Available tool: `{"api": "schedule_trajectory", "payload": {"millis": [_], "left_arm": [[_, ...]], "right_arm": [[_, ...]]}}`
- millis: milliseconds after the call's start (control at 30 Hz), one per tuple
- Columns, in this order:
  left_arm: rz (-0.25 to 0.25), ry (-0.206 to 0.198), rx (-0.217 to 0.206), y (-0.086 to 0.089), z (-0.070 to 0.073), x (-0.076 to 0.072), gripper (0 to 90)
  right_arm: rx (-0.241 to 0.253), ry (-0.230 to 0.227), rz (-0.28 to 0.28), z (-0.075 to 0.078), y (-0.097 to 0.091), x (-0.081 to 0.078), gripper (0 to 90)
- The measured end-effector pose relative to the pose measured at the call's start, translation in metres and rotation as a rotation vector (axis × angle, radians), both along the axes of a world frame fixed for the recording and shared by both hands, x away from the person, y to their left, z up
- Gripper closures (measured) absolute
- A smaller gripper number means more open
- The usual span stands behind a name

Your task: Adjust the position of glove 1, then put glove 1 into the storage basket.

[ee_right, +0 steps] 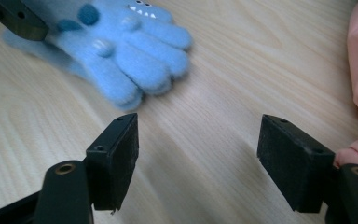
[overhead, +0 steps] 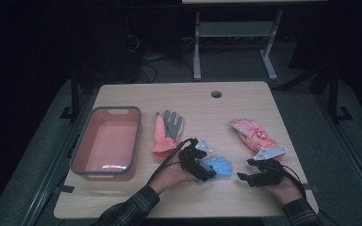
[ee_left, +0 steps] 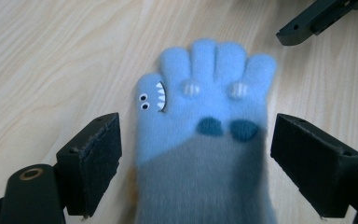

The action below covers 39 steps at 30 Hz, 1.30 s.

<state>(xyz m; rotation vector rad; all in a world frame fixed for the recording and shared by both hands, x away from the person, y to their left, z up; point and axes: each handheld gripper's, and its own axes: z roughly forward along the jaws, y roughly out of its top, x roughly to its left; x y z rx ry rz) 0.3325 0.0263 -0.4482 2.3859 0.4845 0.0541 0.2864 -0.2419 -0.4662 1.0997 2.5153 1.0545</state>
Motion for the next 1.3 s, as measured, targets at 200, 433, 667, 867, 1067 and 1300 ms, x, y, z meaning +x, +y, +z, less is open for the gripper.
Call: {"api": "schedule_trajectory", "payload": {"millis": [200, 433, 667, 867, 1067, 1300], "left_arm": [[-0.014, 0.012, 0.055, -0.012, -0.012, -0.001, 14.5], [-0.031, -0.024, 0.098, -0.015, -0.015, -0.004, 14.0], [-0.025, -0.051, 0.105, -0.014, -0.014, -0.007, 19.3], [-0.017, -0.047, 0.103, -0.010, -0.011, -0.006, 36.0], [-0.023, -0.040, 0.127, -0.008, -0.006, -0.006, 61.6], [-0.033, -0.039, 0.128, -0.007, -0.005, -0.006, 71.7]], "right_arm": [[-0.008, -0.014, -0.002, -0.002, 0.000, 0.002, 27.5], [-0.047, -0.034, -0.001, -0.007, 0.004, 0.000, 24.7], [-0.034, -0.044, 0.003, -0.009, 0.006, -0.001, 19.1], [-0.020, -0.054, 0.001, -0.012, 0.008, -0.002, 14.2], [-0.003, -0.077, 0.001, -0.016, 0.008, -0.002, 12.0], [-0.004, -0.073, -0.004, -0.016, 0.008, -0.002, 11.1]]}}
